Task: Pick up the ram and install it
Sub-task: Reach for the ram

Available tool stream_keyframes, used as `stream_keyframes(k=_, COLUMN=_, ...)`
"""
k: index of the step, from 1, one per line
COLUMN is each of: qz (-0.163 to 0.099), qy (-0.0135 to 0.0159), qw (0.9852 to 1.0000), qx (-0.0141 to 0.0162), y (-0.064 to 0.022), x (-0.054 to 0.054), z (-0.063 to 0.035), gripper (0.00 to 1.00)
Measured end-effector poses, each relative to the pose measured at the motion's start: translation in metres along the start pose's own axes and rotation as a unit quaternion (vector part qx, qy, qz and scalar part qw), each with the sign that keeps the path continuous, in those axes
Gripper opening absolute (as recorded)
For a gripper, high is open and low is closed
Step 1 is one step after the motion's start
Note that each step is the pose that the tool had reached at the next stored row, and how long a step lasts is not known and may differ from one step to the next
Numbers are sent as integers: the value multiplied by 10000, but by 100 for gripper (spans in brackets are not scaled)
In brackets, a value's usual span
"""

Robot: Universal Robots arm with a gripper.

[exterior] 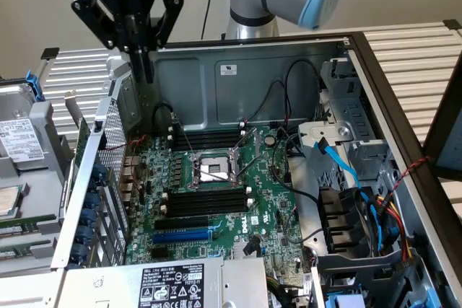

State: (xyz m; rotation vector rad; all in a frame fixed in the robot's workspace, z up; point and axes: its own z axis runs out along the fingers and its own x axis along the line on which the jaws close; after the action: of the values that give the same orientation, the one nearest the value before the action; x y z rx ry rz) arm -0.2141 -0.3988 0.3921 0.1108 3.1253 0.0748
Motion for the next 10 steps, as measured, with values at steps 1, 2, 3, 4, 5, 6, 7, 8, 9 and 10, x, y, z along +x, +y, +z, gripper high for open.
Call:
stream_keyframes(k=1, qz=0, qy=0, qw=10000, qx=0, y=-3, x=45, z=0, gripper=24)
stream_keyframes(k=2, qz=1, qy=0, qw=10000, qx=0, y=-6, x=90, z=0, gripper=30)
stream_keyframes(k=3, qz=1, qy=0, qw=10000, qx=0, y=-9, x=136, z=1, gripper=36)
stream_keyframes(k=4, qz=0, qy=0, qw=10000, qx=0, y=-13, x=181, z=2, gripper=36)
stream_keyframes(k=5, qz=0, qy=0, qw=10000, qx=0, y=-16, x=226, z=2, gripper=36)
stream_keyframes(k=6, qz=1, qy=0, qw=10000, qx=0, y=-19, x=272, z=3, gripper=42)
stream_keyframes(k=7, qz=1, qy=0, qw=10000, qx=0, y=-22, x=317, z=3, gripper=42)
stream_keyframes(k=8, qz=1, qy=0, qw=10000, qx=0, y=-26, x=363, z=4, gripper=42)
stream_keyframes(k=9, qz=0, qy=0, qw=10000, qx=0, y=-29, x=409, z=6, gripper=42)
stream_keyframes(k=10, qz=0, qy=0, qw=10000, qx=0, y=-33, x=454, z=8, gripper=42)
